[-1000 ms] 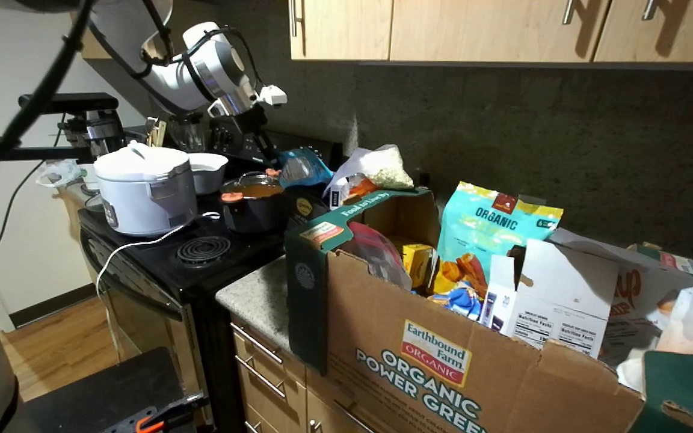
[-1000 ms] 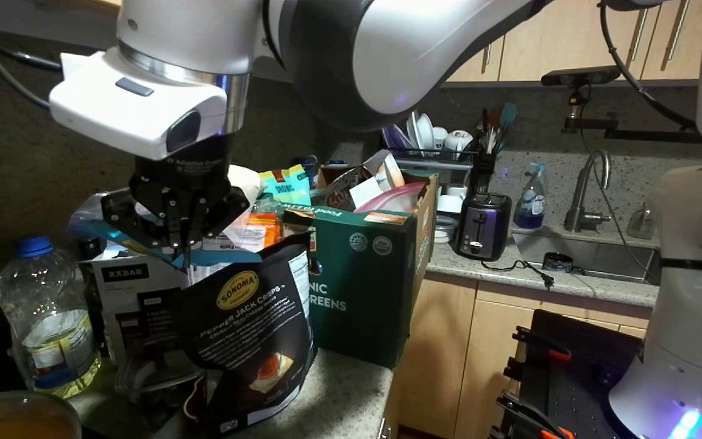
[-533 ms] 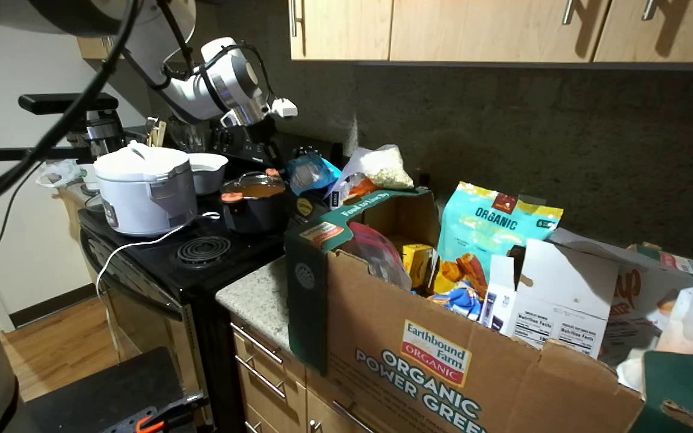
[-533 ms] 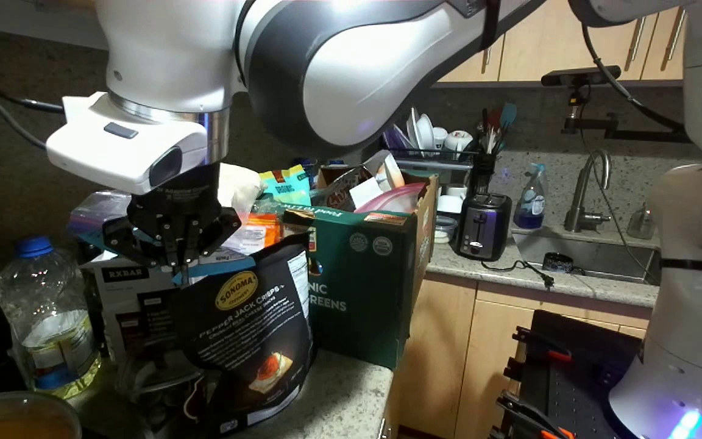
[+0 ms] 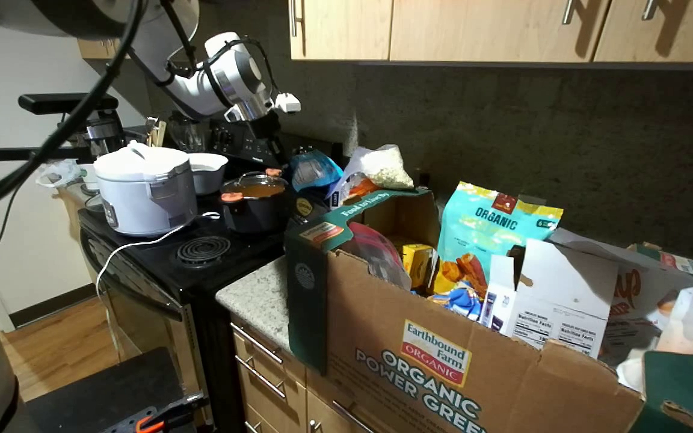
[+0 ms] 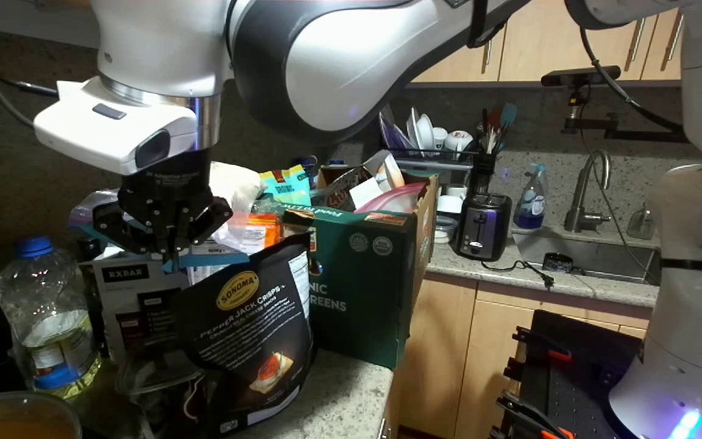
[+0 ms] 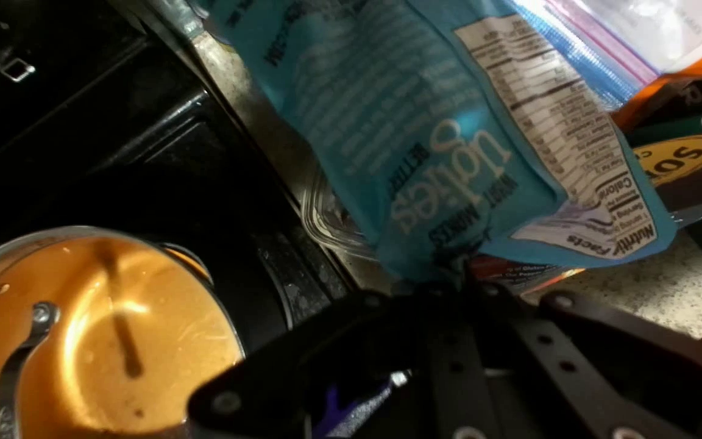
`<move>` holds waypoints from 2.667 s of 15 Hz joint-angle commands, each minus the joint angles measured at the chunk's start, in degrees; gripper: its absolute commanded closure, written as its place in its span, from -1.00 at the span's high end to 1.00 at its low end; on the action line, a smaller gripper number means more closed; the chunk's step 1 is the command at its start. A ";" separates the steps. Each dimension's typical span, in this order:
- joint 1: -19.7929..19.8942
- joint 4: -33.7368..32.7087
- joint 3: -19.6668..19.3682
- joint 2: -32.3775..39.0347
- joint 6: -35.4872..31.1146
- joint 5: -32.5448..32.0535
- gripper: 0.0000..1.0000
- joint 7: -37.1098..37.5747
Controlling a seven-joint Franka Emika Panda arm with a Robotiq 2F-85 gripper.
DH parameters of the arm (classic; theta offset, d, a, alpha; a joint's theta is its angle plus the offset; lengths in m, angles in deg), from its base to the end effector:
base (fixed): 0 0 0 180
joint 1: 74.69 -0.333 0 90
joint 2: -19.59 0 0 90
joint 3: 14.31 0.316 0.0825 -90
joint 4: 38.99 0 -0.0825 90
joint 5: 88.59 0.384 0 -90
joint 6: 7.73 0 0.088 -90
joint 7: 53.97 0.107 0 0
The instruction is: Take out two products out of the box and put them on the counter
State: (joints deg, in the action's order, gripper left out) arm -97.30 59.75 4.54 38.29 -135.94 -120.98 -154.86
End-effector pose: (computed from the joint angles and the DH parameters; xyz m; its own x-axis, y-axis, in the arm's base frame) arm 0.5224 0.4129 0.4263 -0.8415 0.3509 -0.4108 0.3527 0.9328 0.0742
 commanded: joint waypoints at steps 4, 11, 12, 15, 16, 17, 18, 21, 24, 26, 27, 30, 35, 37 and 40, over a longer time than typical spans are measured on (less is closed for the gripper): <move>0.27 -3.90 -1.02 0.24 0.30 0.36 -0.99 0.55; 0.47 -3.26 -2.01 0.22 0.04 0.11 -0.45 1.57; 0.46 -3.16 -2.25 0.27 0.02 -0.12 -0.34 1.79; 0.43 -2.45 -2.80 0.04 -0.03 -0.42 0.13 2.41; 0.37 -2.03 -2.86 -0.26 0.00 -0.56 0.27 2.60; 0.39 -1.19 -2.66 -1.04 0.11 -0.23 0.43 2.88; 0.43 -0.08 -2.42 -1.99 0.00 0.02 0.57 3.22; 0.66 3.78 -1.37 -5.41 -0.40 1.38 0.98 3.26; 1.29 9.30 0.50 -11.22 -1.18 5.42 1.00 2.79; 1.44 12.47 1.45 -15.08 -1.78 8.70 1.00 2.06; 1.34 14.01 1.69 -17.20 -1.91 9.69 1.00 2.22; 1.32 18.43 1.79 -23.35 -2.55 12.76 1.00 2.13; 1.26 26.61 -0.01 -34.41 -3.66 15.23 1.00 4.11; 1.93 29.98 -0.90 -38.57 -3.92 13.92 1.00 7.79; 2.74 35.46 -2.96 -45.10 -3.95 13.55 1.00 12.02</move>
State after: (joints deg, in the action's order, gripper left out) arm -95.55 88.02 3.11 0.92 -137.51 -106.75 -146.83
